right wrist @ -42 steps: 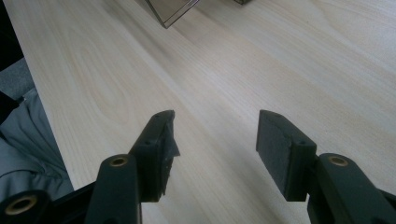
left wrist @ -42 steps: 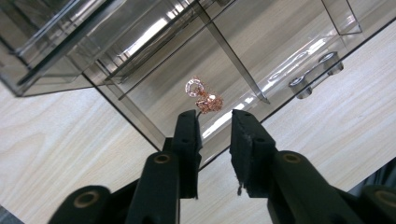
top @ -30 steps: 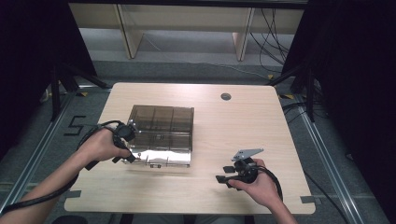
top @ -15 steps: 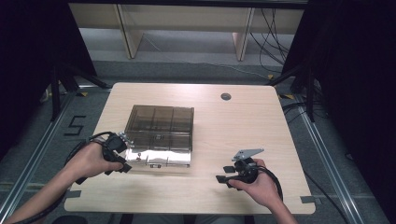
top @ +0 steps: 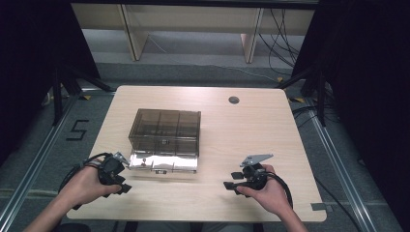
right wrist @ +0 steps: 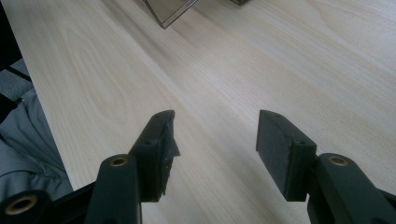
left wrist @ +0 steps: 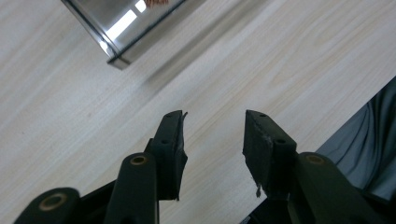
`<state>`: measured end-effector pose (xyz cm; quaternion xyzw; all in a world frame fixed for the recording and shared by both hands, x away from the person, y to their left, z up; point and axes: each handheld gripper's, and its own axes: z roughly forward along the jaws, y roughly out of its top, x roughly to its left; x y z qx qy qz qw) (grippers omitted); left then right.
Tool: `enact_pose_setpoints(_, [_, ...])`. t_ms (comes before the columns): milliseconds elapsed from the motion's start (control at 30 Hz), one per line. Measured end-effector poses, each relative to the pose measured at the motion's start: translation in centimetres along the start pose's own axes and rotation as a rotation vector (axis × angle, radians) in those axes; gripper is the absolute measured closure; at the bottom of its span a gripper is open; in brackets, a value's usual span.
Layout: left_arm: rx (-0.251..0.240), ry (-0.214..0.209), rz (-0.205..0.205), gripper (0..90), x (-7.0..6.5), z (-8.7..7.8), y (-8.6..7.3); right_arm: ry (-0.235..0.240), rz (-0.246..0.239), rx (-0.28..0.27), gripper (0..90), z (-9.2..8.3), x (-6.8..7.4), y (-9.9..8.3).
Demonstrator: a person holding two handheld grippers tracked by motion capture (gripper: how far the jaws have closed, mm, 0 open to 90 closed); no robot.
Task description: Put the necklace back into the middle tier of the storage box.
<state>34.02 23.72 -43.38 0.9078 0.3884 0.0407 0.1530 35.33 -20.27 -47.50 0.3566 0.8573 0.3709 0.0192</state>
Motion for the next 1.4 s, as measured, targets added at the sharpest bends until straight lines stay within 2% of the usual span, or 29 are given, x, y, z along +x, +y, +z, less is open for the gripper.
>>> enact_pose_setpoints(33, [0.0, 0.0, 0.0, 56.6, 0.0, 0.0, 0.0, 0.0, 0.0, 0.0, 47.2, 0.0, 0.0, 0.0])
enact_pose_setpoints(67, [-0.019, -0.002, -0.03, 56.5, 0.0, 0.4, -0.5, 0.003, -0.001, 0.003, 47.2, 0.0, 0.0, 0.0])
enact_pose_setpoints(133, [-0.013, 0.0, -0.031, 56.5, 0.1, 0.4, -0.7, 0.0, -0.001, 0.001, 47.2, 0.0, 0.0, 0.0])
enact_pose_setpoints(200, [-0.035, 0.008, -0.042, 56.5, 0.2, 0.9, -1.2, -0.001, 0.001, -0.001, 47.2, 0.0, 0.0, 0.0])
enact_pose_setpoints(267, [-0.044, 0.001, -0.078, 56.0, 0.2, 1.3, -1.8, -0.001, 0.001, -0.002, 47.2, 0.0, 0.0, 0.0])
enact_pose_setpoints(367, [-0.048, -0.006, -0.08, 55.6, 0.2, 1.6, -2.1, 0.0, 0.002, -0.002, 47.2, 0.0, 0.0, 0.0])
enact_pose_setpoints(400, [-0.064, 0.001, -0.089, 55.6, 0.1, 1.8, -2.3, -0.002, 0.001, -0.002, 47.2, 0.0, 0.0, 0.0])
enact_pose_setpoints(567, [-0.059, 0.001, -0.083, 54.9, 0.0, 2.2, -2.6, 0.002, 0.001, 0.005, 47.2, 0.1, 0.0, 0.0])
enact_pose_setpoints(767, [-0.09, 0.009, -0.091, 54.5, -0.4, 3.0, -2.9, 0.016, -0.011, 0.003, 47.2, 0.2, -0.2, 0.0])
enact_pose_setpoints(833, [-0.075, 0.016, -0.074, 54.5, -0.4, 3.0, -2.8, 0.012, -0.003, -0.001, 47.2, 0.1, -0.1, 0.0])
enact_pose_setpoints(867, [-0.102, 0.022, -0.079, 54.2, -0.5, 3.1, -2.9, 0.01, -0.009, -0.005, 47.2, 0.2, -0.2, 0.0])
enact_pose_setpoints(933, [-0.115, 0.016, -0.078, 54.1, -0.4, 3.2, -2.9, 0.012, -0.005, -0.002, 47.3, 0.1, -0.1, 0.0])
enact_pose_setpoints(1100, [-0.159, 0.041, -0.077, 53.9, -0.6, 3.3, -3.1, 0.015, -0.006, 0.002, 47.3, 0.1, -0.2, 0.1])
enact_pose_setpoints(1133, [-0.152, 0.03, -0.061, 53.6, -0.6, 3.4, -3.2, 0.013, -0.006, 0.001, 47.2, 0.1, -0.2, 0.0])
enact_pose_setpoints(1167, [-0.153, 0.035, -0.065, 53.3, -0.7, 3.5, -3.2, 0.012, -0.006, 0.002, 47.2, 0.1, -0.2, 0.0])
enact_pose_setpoints(1200, [-0.153, 0.029, -0.041, 54.2, -0.7, 3.5, -3.3, 0.01, -0.005, -0.001, 47.3, 0.1, -0.2, 0.0])
enact_pose_setpoints(1267, [-0.162, 0.03, -0.048, 54.5, -0.7, 3.5, -3.3, 0.006, 0.002, -0.001, 47.3, 0.1, -0.1, 0.0])
enact_pose_setpoints(1300, [-0.15, 0.029, -0.049, 54.5, -0.8, 3.5, -3.3, 0.007, 0.002, 0.001, 47.3, 0.1, -0.1, 0.0])
enact_pose_setpoints(1400, [-0.156, 0.034, -0.041, 53.1, -0.8, 3.5, -3.3, 0.02, -0.012, 0.001, 47.3, 0.3, -0.1, 0.0])
